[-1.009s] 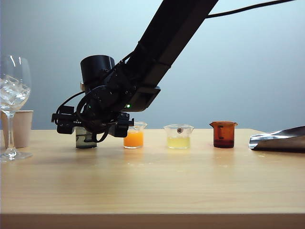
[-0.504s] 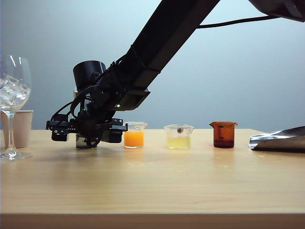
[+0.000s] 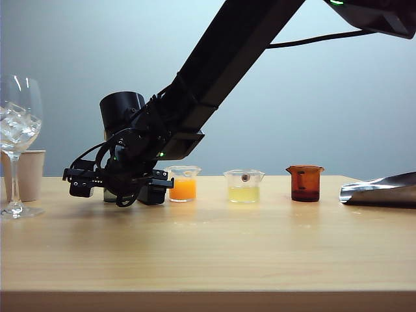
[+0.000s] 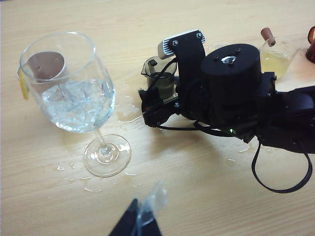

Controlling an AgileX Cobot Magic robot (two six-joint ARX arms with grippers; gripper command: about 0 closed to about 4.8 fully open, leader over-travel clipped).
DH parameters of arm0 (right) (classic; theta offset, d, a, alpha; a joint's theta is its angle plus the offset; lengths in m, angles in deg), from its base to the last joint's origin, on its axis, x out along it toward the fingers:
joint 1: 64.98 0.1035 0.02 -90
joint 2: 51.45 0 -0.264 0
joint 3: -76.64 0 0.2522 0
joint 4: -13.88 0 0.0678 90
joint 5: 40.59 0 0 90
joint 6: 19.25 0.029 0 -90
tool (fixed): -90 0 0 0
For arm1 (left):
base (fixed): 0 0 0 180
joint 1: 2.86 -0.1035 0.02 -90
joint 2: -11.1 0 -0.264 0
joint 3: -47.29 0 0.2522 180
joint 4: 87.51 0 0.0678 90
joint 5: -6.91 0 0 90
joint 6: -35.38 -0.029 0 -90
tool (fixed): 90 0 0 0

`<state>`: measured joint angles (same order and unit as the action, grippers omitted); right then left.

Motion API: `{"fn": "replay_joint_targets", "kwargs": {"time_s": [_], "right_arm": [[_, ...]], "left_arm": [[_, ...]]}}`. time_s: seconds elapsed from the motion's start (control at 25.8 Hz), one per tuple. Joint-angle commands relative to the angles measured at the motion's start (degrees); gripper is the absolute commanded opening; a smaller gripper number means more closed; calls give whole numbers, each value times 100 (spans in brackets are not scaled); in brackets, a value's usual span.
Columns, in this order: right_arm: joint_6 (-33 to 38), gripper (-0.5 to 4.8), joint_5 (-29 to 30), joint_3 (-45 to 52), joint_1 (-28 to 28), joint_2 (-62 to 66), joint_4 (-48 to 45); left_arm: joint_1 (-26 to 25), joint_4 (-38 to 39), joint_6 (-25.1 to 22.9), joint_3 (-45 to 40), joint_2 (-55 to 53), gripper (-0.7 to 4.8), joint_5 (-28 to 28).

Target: Pick up the first measuring cup from the left, pour the coconut rum inside into the goblet, and finally put the measuring cup back in its original place.

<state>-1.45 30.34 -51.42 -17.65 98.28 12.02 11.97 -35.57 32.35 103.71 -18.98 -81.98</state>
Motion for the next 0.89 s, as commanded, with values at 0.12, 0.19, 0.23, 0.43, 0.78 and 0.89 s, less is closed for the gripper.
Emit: {"fn": "replay_joint_targets", "kwargs": {"time_s": [0.12,0.19,0.23,0.43,0.78,0.89], "right_arm": [[114,317,-9,-20,11,0,-133],[114,288,-7,-20,11,0,-131],[114,249,-7,-20,11,0,-133],[109,174,-4,-22,9,0,-136],[-254,175,-4,-24,17,-140,-210],[-686,175,85,-24,26,-306,-219]], "left_arm": [[0,-48,-20,9,9,-6,22],[0,-46,-20,9,9,-6,22],[0,-46,-20,9,9,-5,22],[0,-50,-20,9,9,-5,22],[-2,-55,-404,11,13,-6,317],[-2,-61,-402,13,20,-5,328]]}}
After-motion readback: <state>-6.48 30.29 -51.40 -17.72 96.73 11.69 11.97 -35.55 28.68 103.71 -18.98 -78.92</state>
